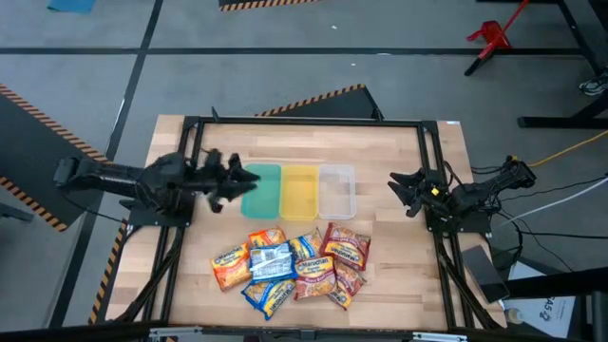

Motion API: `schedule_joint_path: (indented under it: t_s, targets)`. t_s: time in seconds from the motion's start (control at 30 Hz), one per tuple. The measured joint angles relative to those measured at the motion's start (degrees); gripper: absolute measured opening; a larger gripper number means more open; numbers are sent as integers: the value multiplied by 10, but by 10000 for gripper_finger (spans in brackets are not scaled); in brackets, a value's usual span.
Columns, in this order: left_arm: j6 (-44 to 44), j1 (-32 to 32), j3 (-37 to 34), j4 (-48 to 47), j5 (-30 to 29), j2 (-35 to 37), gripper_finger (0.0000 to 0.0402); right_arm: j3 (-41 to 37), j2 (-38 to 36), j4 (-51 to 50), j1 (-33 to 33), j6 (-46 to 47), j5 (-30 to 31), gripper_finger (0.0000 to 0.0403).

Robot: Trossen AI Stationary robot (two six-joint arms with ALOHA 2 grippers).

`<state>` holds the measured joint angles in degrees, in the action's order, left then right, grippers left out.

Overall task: Sort Maruchan noodles
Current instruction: Put the blue bag into the green bin

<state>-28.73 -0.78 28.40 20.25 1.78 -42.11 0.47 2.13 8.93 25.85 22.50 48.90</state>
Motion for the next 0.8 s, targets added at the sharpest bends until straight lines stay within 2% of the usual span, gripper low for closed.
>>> schedule_joint_path:
  t_s: [0.07, 0.13, 0.2, 0.27, 0.43, 0.6, 0.67, 0.8]
  targets:
    - [9, -13, 86, -185, -5, -34, 147, 0, 0, -3, 0, 0, -6, 193]
    - [10, -23, 158, -331, -16, -69, 147, 0, 0, -5, 0, 0, -14, 193]
    - [8, -36, 215, -410, -25, -100, 147, 0, 0, -5, 0, -1, -15, 193]
    - [17, -53, 242, -467, -29, -125, 147, 0, 0, -5, 0, -2, -15, 193]
    - [56, -94, 253, -479, -19, -190, 147, 0, 0, -6, 0, -4, -15, 193]
    - [62, -127, 253, -466, 104, -259, 152, 0, 0, -41, 0, -18, -21, 193]
    - [44, -142, 253, -452, 128, -280, 161, 0, 0, -49, 0, -18, -20, 193]
    - [38, -168, 253, -430, 113, -318, 186, 1, 4, -51, 0, -24, -20, 193]
